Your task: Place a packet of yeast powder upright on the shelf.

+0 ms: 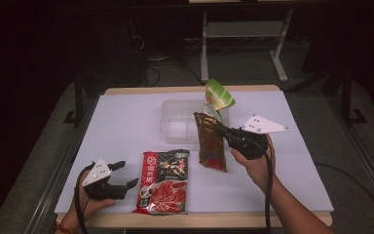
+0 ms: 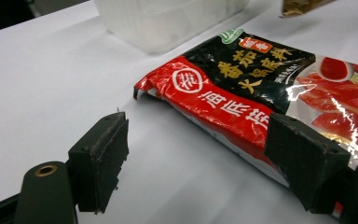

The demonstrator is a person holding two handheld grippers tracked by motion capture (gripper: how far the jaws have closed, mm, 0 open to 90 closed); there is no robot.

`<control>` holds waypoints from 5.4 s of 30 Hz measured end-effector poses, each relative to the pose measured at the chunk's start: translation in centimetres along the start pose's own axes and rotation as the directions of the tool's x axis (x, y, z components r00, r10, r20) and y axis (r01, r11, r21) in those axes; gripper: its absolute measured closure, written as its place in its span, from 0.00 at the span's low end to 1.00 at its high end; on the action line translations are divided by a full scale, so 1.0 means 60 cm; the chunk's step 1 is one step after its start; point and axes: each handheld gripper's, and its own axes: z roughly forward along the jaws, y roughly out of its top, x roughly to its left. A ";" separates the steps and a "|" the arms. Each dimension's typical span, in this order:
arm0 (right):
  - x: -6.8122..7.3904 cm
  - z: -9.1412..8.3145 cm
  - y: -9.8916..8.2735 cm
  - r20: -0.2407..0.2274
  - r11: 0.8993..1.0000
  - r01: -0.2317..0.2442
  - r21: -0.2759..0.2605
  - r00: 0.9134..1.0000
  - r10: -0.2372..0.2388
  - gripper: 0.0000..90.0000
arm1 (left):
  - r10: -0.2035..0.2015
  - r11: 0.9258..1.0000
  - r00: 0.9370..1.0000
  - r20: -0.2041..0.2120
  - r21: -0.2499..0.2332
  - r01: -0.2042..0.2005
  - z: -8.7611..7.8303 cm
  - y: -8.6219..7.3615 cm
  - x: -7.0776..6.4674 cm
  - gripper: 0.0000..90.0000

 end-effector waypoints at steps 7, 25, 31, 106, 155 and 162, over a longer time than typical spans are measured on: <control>0.003 0.015 0.021 0.029 1.000 0.012 -0.023 1.000 -0.011 0.99 | 0.002 1.000 1.000 0.009 0.013 -0.002 0.001 -0.002 -0.004 0.24; -0.009 0.089 0.093 0.174 0.996 0.060 -0.073 0.984 -0.046 0.99 | -0.013 1.000 1.000 0.023 -0.009 0.014 -0.001 -0.003 -0.004 0.24; -0.026 0.126 0.100 0.257 0.996 0.066 -0.061 0.965 -0.048 0.99 | -0.019 1.000 0.999 0.033 -0.015 0.019 -0.002 -0.003 -0.003 0.24; -0.001 0.212 0.009 0.292 0.990 0.063 0.124 0.951 -0.097 0.94 | -0.025 1.000 0.997 0.066 0.014 0.024 0.019 -0.001 -0.012 0.23; -0.007 0.150 -0.025 0.216 0.984 0.082 0.161 0.969 -0.116 0.85 | -0.096 0.994 0.992 0.077 0.058 0.092 0.026 -0.004 -0.005 0.21; -0.002 0.137 -0.033 0.196 0.984 0.083 0.161 0.974 -0.114 0.85 | -0.127 0.989 0.987 0.094 0.090 0.119 0.037 -0.004 -0.006 0.19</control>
